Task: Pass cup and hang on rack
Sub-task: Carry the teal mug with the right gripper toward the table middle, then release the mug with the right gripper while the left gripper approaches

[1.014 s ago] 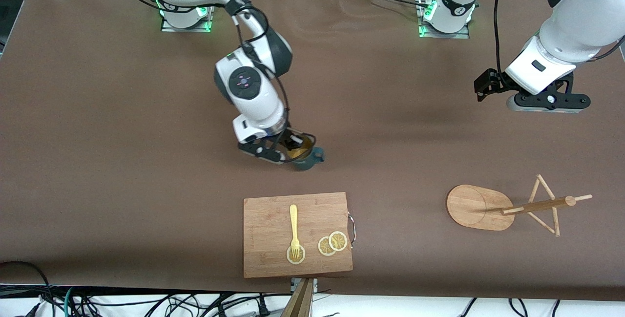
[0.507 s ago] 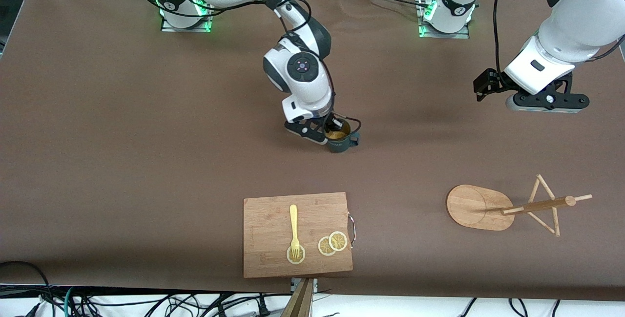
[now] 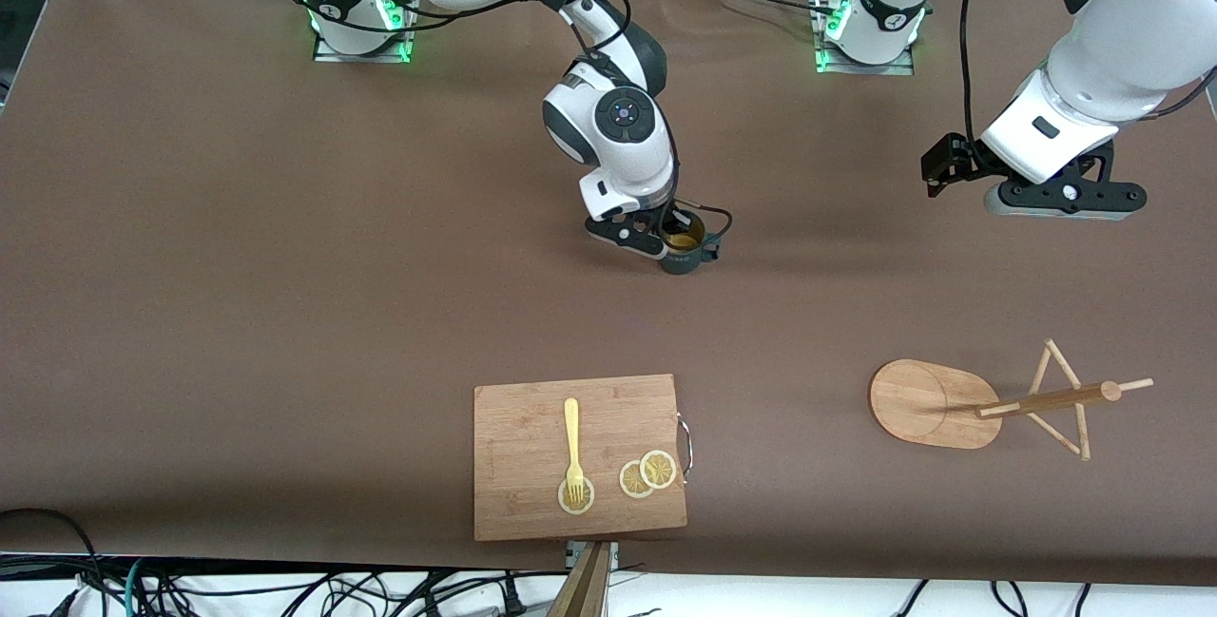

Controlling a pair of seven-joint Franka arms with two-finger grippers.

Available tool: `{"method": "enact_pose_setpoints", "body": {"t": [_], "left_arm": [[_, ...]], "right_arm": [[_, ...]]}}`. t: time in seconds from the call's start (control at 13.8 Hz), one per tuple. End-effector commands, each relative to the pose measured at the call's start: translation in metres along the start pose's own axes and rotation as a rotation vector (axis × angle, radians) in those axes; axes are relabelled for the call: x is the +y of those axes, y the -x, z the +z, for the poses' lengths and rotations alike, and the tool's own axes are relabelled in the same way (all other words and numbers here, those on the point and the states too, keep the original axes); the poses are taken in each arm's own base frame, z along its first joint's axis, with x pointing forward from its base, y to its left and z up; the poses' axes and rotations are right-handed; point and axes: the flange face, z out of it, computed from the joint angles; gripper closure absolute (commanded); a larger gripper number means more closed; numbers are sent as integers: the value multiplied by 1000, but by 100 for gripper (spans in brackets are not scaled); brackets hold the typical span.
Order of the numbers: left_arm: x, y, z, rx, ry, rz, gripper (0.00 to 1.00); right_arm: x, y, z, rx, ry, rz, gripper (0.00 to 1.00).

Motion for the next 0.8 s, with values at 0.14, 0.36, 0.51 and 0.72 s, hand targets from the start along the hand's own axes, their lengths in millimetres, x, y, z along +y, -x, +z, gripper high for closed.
{"method": "enact_pose_setpoints", "body": {"t": [0.14, 0.36, 0.51, 0.72], "left_arm": [[0, -2, -5, -8, 3, 4, 0], [6, 1, -1, -34, -2, 27, 0], [5, -2, 3, -41, -1, 26, 0], [3, -2, 5, -49, -2, 23, 0]], "right_arm": [[-7, 10, 12, -15, 3, -59, 17], [-9, 7, 2, -13, -3, -102, 0], [-19, -3, -24, -10, -15, -94, 0], [-19, -31, -60, -37, 38, -139, 0]]}}
